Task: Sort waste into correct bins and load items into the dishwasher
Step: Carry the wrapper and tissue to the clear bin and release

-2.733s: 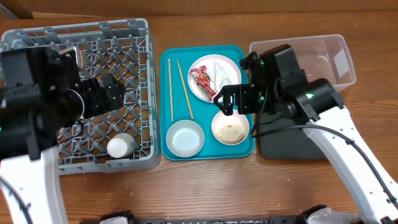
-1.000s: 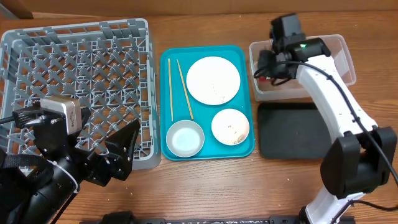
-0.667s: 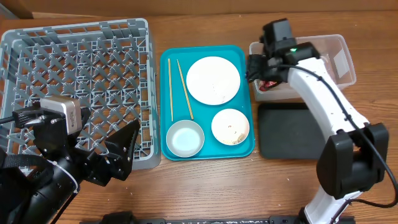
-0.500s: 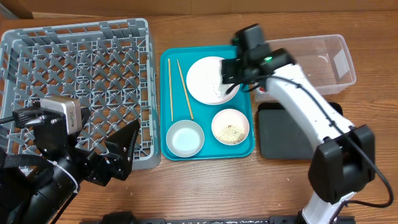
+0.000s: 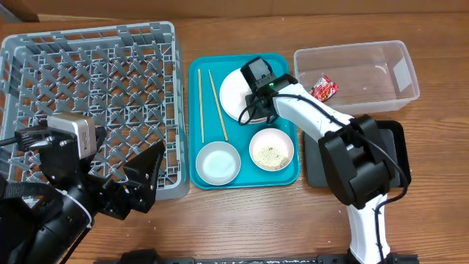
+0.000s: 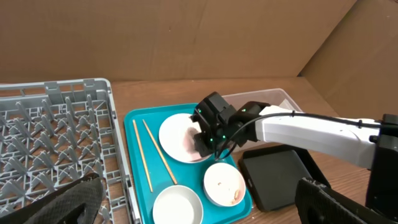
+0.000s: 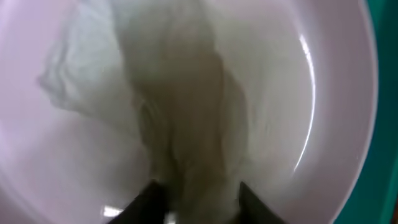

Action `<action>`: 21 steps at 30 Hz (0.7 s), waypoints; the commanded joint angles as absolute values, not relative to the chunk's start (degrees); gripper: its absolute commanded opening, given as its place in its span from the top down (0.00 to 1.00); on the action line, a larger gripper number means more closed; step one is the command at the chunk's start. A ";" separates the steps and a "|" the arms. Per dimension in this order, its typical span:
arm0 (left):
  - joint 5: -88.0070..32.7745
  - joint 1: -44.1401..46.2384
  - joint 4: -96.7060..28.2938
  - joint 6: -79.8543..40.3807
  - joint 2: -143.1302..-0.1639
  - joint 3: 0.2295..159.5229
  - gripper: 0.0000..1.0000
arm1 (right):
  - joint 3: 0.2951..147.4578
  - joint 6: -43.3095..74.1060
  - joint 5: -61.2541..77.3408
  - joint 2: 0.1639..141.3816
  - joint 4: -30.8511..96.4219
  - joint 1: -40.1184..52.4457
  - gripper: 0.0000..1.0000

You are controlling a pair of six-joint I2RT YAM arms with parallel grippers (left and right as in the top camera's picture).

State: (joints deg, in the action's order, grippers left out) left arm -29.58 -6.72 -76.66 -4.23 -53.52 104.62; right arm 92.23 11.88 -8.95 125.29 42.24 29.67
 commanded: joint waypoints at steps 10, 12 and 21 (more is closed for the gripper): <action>-29.45 -6.31 -76.49 -3.16 -53.60 105.16 0.00 | 94.17 15.07 -8.80 106.59 46.33 27.81 0.96; -29.45 -6.31 -76.49 -3.16 -53.60 105.16 0.00 | 94.17 15.27 -9.41 104.18 47.16 25.54 0.95; -29.45 -6.31 -76.49 -3.16 -53.60 105.16 0.00 | 90.11 15.22 -4.05 106.67 53.34 13.43 0.92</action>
State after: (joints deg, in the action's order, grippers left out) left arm -29.56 -6.72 -76.66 -4.23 -53.52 104.62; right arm 93.47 14.87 -7.05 103.48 52.51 15.44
